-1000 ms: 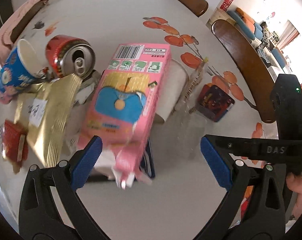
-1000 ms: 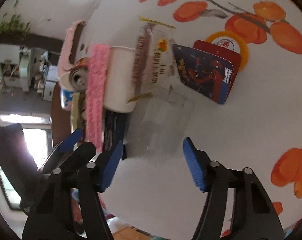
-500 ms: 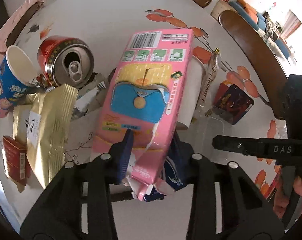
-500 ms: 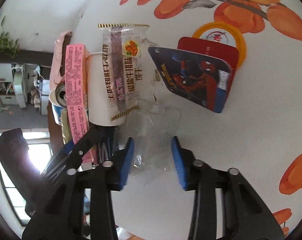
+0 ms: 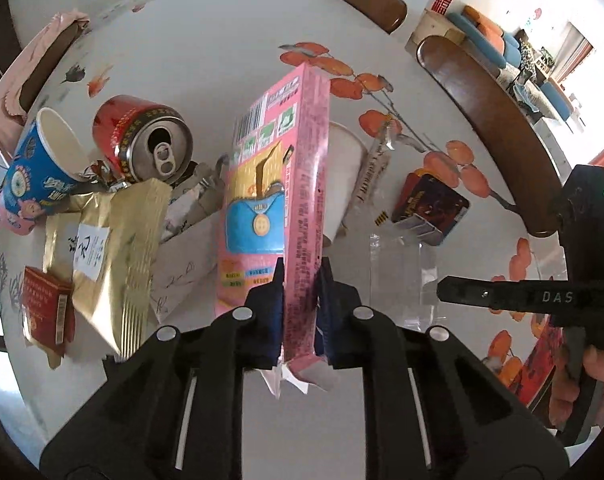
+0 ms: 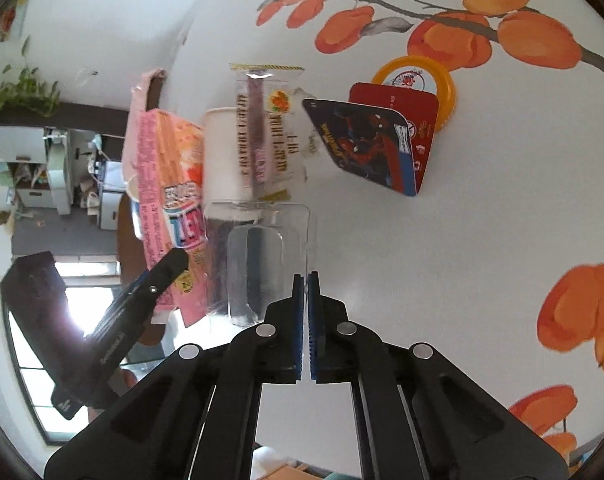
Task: Collect trash
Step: 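Carry the pink box and clear tray to the bin and open both tools, then return both open tools to the table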
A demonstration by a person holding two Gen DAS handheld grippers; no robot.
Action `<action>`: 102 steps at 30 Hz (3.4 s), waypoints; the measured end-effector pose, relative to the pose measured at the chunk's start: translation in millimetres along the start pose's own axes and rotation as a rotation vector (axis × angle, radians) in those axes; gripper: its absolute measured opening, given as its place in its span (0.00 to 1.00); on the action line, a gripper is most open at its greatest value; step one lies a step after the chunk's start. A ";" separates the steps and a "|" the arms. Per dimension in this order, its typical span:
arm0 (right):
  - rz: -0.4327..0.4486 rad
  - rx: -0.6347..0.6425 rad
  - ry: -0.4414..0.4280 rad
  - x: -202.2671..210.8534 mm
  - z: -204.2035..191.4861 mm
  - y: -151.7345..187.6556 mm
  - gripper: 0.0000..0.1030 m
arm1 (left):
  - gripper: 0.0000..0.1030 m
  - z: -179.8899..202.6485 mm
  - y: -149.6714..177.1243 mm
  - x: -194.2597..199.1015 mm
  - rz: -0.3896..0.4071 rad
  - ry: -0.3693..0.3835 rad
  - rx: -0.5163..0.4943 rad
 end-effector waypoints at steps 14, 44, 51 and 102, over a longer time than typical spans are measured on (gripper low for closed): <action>0.067 0.071 -0.084 48.0 -44.5 36.7 0.03 | 0.12 -13.1 24.4 79.1 0.133 0.022 0.033; -0.773 0.274 -0.076 -227.5 -163.7 440.0 0.03 | 0.12 -240.2 501.4 210.9 -0.136 -0.210 0.758; -0.801 0.170 0.099 -289.5 -74.6 493.0 0.03 | 0.12 -248.6 568.8 114.1 -0.275 -0.088 0.838; -0.865 0.323 -0.082 -251.4 -161.2 457.4 0.53 | 0.79 -308.1 464.8 204.0 -0.098 -0.260 0.792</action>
Point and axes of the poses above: each gripper's, at about its wrist camera, not at the fingertips, and x roughly against the way its jaws point, z to its right, y to its underside, the point moved 4 cm from there along -x, roughly the way its jaws point, and after that the axes turned 10 degrees about -y, right-handed, at the moved point
